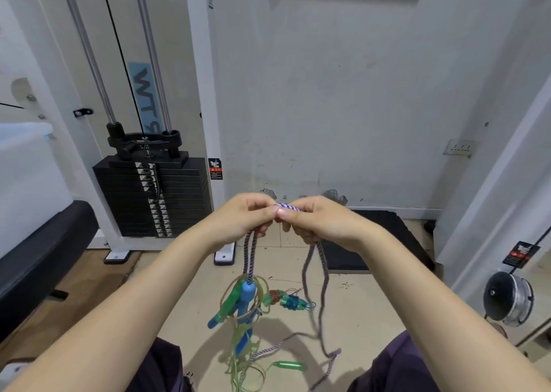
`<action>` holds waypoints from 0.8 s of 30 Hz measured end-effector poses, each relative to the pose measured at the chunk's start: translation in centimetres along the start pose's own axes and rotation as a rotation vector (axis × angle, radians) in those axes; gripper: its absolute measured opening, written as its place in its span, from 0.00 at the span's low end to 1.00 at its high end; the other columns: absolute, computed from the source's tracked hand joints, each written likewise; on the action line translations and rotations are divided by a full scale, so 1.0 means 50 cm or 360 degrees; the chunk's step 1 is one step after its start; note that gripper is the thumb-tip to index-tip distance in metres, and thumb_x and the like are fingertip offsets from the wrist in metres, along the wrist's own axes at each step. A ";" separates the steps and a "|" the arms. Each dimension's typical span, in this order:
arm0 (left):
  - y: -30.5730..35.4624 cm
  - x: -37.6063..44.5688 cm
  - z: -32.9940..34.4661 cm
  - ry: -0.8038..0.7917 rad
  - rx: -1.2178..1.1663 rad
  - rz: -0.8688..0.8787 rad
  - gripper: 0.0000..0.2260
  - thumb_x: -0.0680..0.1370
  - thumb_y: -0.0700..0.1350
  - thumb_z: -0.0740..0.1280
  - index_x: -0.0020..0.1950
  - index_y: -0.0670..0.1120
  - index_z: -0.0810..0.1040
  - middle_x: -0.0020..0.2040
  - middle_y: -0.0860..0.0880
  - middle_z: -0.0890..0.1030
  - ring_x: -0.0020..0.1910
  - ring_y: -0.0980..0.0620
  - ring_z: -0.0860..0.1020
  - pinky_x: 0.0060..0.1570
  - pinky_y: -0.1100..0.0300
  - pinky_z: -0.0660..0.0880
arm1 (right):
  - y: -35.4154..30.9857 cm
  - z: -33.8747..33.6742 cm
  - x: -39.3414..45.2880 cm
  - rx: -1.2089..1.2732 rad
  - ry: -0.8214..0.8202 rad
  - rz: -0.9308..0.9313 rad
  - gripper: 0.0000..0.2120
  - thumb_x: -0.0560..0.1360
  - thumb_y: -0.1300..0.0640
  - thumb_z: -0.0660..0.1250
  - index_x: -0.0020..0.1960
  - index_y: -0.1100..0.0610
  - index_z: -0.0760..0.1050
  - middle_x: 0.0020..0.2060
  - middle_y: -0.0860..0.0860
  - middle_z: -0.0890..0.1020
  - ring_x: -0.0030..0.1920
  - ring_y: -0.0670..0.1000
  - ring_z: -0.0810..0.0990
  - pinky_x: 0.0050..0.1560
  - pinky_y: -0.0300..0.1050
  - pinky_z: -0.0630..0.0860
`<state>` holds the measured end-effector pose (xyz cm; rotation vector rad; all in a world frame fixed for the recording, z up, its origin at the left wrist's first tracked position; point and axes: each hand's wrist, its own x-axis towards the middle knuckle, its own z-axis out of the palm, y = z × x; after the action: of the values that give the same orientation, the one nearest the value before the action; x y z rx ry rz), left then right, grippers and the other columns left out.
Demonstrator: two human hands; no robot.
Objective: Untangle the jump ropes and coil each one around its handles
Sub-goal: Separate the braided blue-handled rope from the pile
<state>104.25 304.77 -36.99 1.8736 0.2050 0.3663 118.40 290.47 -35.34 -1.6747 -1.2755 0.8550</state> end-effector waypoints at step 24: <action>-0.261 0.011 -0.015 0.0031 0.0348 -0.0403 0.03 0.78 0.43 0.71 0.45 0.47 0.85 0.40 0.45 0.84 0.34 0.58 0.75 0.39 0.61 0.72 | 0.213 0.061 0.103 -0.0453 0.0083 0.0243 0.11 0.73 0.47 0.73 0.39 0.55 0.83 0.24 0.43 0.72 0.29 0.44 0.66 0.34 0.43 0.62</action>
<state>105.01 309.87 -48.99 2.0288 0.5072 0.1939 121.16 294.76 -46.46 -2.0272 -1.2930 0.7384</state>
